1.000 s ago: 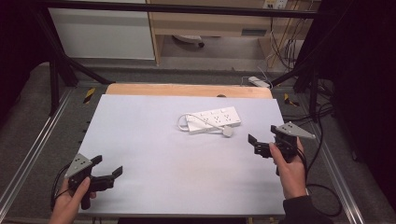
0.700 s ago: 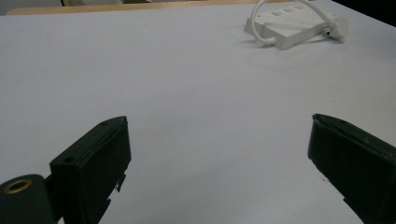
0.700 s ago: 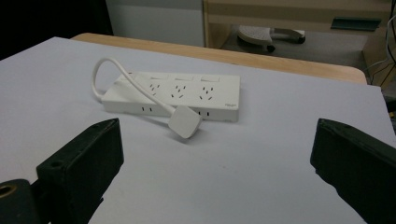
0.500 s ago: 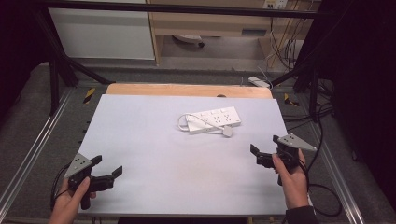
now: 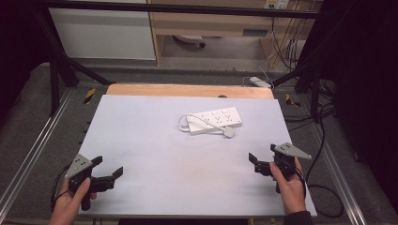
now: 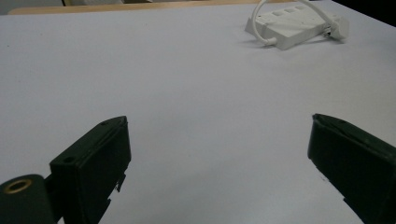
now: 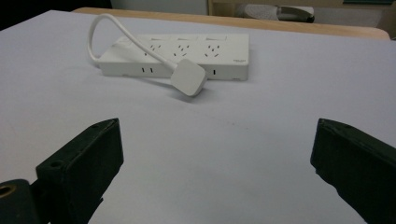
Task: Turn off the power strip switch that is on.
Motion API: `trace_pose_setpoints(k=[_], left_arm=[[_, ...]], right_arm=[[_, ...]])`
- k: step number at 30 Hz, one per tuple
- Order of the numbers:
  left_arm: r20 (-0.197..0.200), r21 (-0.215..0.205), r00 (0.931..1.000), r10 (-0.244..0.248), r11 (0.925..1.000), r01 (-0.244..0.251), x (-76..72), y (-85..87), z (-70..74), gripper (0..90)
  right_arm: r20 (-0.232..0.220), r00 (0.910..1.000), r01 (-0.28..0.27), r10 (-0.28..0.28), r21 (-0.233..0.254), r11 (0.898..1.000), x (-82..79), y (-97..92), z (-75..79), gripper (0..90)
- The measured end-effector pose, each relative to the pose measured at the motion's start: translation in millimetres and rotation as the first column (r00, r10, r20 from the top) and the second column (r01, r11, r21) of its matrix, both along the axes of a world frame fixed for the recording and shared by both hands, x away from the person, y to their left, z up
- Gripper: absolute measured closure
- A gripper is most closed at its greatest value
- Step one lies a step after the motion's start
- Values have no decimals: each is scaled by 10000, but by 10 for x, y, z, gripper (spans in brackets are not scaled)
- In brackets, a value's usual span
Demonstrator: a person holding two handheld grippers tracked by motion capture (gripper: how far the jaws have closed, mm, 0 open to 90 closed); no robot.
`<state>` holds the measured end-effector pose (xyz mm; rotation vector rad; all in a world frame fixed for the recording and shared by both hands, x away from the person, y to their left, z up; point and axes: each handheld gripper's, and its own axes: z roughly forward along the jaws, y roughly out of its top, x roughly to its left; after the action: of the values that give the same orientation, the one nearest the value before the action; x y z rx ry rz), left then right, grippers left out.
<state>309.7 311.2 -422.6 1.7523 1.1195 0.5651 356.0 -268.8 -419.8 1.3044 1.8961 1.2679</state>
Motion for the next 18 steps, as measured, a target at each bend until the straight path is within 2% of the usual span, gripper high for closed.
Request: trace_pose_setpoints(k=[11,18], left_arm=[[-5,19,10000,-14,10000,14,0,-2,0,58],[-7,80,10000,-58,10000,58,1,-6,0,58]], right_arm=[[-348,9985,-427,420,-186,9989,10,116,-166,28],[-787,9924,-982,945,-447,9942,40,242,-282,28]])
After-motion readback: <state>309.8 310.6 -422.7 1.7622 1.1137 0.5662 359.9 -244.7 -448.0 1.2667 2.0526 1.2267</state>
